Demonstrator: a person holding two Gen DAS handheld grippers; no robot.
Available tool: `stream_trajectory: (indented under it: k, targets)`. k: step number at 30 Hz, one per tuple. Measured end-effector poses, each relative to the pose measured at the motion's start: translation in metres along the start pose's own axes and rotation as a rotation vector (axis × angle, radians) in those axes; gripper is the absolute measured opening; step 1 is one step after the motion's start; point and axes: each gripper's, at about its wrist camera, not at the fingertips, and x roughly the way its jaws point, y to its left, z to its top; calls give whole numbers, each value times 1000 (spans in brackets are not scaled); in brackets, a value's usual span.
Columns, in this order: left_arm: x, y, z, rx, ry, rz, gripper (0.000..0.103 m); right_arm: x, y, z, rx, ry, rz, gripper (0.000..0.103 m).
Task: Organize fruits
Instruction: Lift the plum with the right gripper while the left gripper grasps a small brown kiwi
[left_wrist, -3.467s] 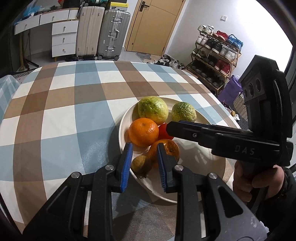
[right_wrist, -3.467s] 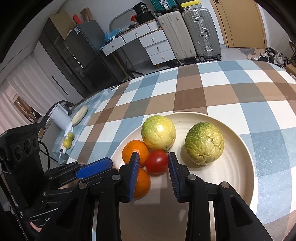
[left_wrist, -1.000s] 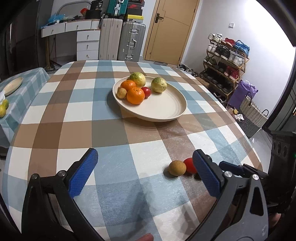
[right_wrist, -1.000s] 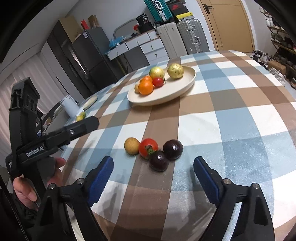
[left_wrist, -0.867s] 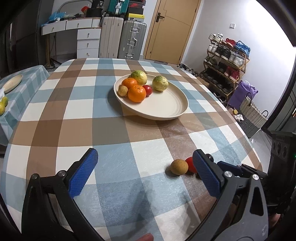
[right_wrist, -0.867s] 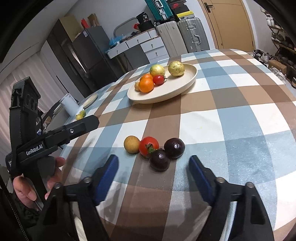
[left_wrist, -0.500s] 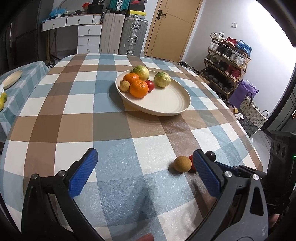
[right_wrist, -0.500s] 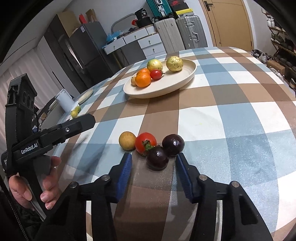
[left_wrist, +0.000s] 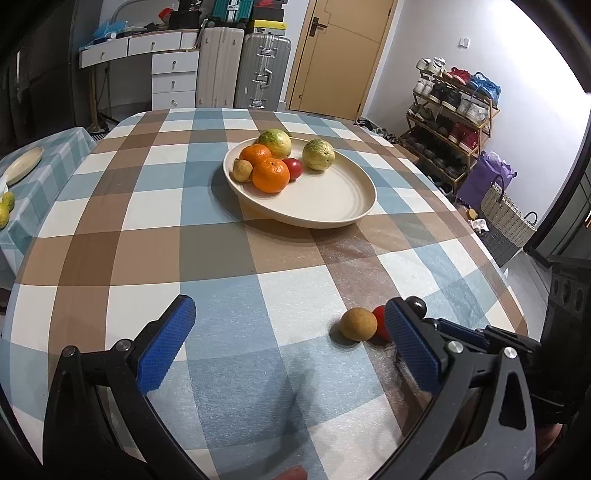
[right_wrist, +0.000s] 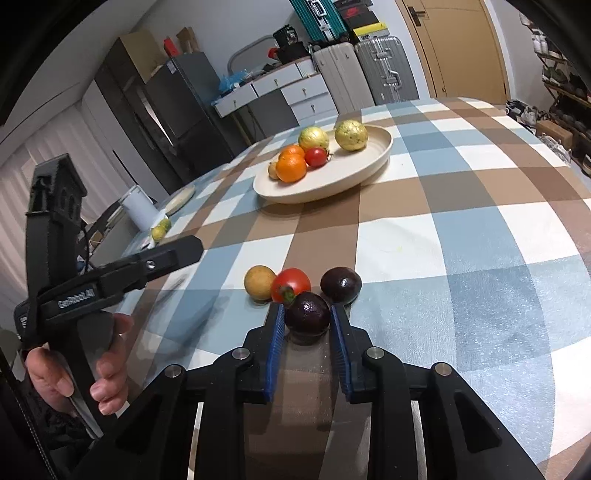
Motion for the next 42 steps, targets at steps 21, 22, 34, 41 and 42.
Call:
stream_trajectory:
  k: [21,22,34,41,42]
  targets:
    - [35,-22,-6,83,101,-32,102,-36,-29,3,53,-115,20,26]
    - [37,-23,-6,87,106,-38,101,-36,-29,3,53,-116,23,26]
    - [48,-24,-8,97,149,-153,57,-32,-34,5,60,-107,28,26]
    - [51,-28,-10,117,166,-204,25,-29,-34,6,59,-102,27,26]
    - [51,-27,-10,112,166,-211,25,-29,-34,6,59,-101,27,26]
